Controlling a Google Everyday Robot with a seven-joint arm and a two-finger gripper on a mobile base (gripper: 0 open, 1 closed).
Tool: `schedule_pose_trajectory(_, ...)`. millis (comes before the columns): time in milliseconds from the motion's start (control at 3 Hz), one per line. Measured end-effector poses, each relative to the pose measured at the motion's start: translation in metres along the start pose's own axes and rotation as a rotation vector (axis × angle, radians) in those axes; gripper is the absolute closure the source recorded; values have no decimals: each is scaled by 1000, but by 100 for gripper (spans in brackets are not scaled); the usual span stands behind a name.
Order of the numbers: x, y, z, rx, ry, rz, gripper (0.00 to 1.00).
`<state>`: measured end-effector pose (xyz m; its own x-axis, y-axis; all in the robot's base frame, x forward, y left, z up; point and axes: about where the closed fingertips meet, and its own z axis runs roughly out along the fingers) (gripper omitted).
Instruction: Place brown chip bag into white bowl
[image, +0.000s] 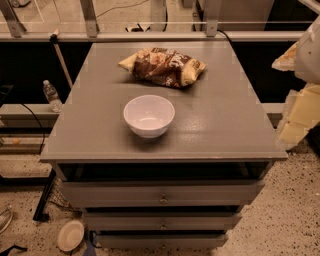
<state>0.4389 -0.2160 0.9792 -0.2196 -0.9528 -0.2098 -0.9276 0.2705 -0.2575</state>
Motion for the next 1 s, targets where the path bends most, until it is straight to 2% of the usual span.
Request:
schedule_pose_trajectory(333,0,0,0,0,0,0,0)
schedule_pose_trajectory(667,-6,-42,10,35,-16,23,0)
schedule_pose_trajectory(1000,-24,-108,36,83,-53,83,0)
